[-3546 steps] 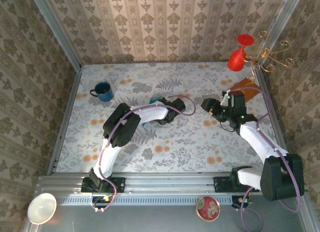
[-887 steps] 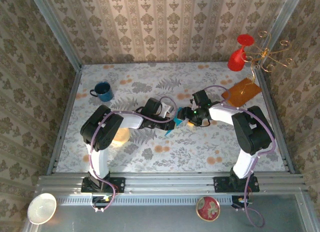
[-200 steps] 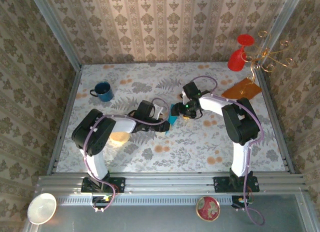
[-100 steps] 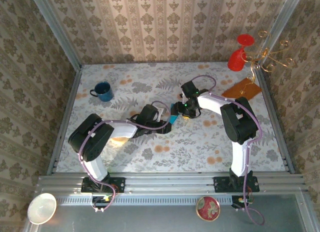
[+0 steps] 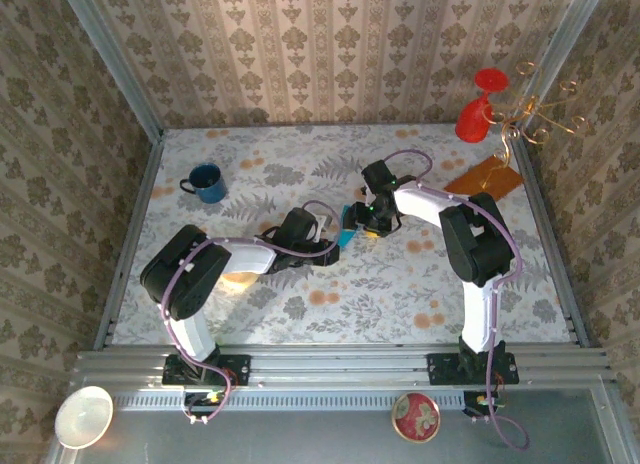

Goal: Fold a paper plane with a square sheet of paper (pick it up from the middle)
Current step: Fold the wing for the fifth time at the center of the table.

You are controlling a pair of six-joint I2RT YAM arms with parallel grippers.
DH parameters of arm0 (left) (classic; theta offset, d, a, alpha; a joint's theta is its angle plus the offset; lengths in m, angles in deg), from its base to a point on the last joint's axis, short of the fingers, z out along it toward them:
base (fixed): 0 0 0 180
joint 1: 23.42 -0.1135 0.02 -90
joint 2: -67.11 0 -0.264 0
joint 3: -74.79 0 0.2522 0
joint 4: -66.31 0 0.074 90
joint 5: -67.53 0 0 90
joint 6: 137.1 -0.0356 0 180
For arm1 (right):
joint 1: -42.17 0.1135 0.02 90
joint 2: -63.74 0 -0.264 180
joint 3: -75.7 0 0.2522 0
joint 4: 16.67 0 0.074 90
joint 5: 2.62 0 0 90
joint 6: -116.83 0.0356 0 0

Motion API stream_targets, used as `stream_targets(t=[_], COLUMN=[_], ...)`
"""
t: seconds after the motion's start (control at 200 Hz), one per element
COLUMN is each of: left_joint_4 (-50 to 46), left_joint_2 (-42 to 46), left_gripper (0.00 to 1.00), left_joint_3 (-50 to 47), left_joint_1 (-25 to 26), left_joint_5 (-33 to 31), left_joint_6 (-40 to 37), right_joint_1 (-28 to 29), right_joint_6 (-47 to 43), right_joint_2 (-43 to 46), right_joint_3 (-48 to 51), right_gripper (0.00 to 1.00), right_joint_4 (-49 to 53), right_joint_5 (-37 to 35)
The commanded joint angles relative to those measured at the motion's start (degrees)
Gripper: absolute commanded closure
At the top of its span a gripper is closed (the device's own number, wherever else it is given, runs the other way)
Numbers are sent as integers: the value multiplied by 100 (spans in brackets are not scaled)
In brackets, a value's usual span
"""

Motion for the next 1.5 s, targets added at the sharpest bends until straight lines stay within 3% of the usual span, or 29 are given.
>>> stream_targets(t=[0.0, 0.3, 0.795, 1.045, 1.12, 1.495], left_joint_4=[-174, -178, -277, -642, -711, -948], left_joint_2=[-399, -557, -391, 13, 65, -379], left_gripper=[73, 83, 83, 75, 69, 66], left_joint_3=[21, 21, 62, 396, 498, 880], left_joint_1=[65, 32, -19, -38, -49, -75], left_joint_5=[112, 120, 247, 169, 75, 46], left_joint_6=[-116, -64, -56, 36, 138, 386], right_joint_1=[30, 46, 90, 126, 126, 119], right_joint_6=[80, -15, -149, -79, -61, 9], right_joint_2=[-587, -622, -590, -697, -726, -801], right_joint_3=[180, 174, 171, 140, 118, 118], right_gripper=[35, 36, 41, 39, 39, 40], right_joint_4=[102, 150, 176, 325, 360, 405], right_joint_5=[-385, -361, -459, -512, -522, -495])
